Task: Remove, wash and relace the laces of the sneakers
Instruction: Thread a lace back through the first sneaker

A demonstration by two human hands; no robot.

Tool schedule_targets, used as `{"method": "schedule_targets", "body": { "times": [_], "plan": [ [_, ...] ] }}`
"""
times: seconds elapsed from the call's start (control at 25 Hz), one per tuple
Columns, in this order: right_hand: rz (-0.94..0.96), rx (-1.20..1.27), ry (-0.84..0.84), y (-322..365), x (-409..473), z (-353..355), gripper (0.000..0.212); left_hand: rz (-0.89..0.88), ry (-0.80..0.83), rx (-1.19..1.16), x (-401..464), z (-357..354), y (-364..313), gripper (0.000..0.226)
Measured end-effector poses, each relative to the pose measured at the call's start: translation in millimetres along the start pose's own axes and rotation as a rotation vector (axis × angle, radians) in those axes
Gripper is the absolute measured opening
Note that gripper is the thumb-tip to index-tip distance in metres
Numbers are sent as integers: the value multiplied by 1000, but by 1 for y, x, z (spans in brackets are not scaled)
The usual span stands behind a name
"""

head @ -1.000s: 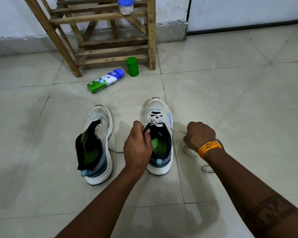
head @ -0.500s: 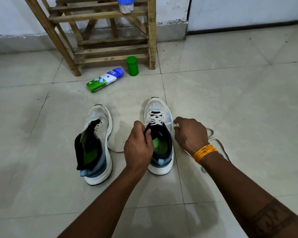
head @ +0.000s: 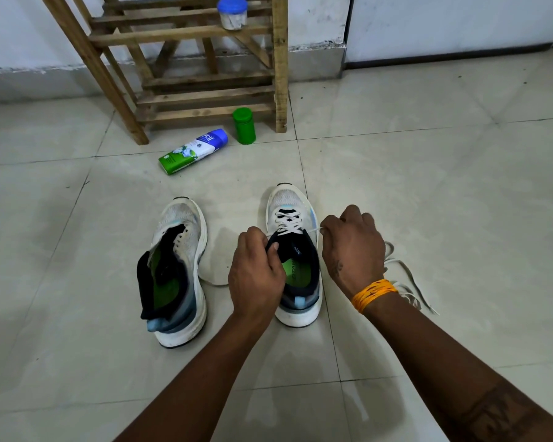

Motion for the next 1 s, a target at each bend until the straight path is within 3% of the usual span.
{"method": "schedule_targets", "body": {
  "times": [0.12,0.28,0.44,0.64,0.76,0.84,1.0],
  "plan": [
    [28,183,2,-2,4,16,7,-121,-32,31,5,7,-11,14],
    [14,552,64,8,6,36,12,-291,75,104,22,2,-46,35],
    [57,692,72,17,8,53,14,-312,213,92,47,-9,-62,21],
    [-73,960,205,13,4,55,16,-348,320,-86,58,-7,-60,6],
    [-133,1159,263,17,0,57,10,-368,221,-175,59,7,-64,17],
    [-215,1222,324,17,2,50,16,-347,122,-228,60,23,-64,11],
    [-99,1097,494,36,6,36,23,-272,115,-408,66,39,-64,7]
  ]
}}
Point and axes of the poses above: each hand's wrist, its own x-axis towards the middle knuckle, its own z-axis out of the back of the hand, y = z × x, the point moved 8 cm from there along x, towards the middle knuckle, and after that the axes turned 5 degrees about -z, right-handed, at the moved point
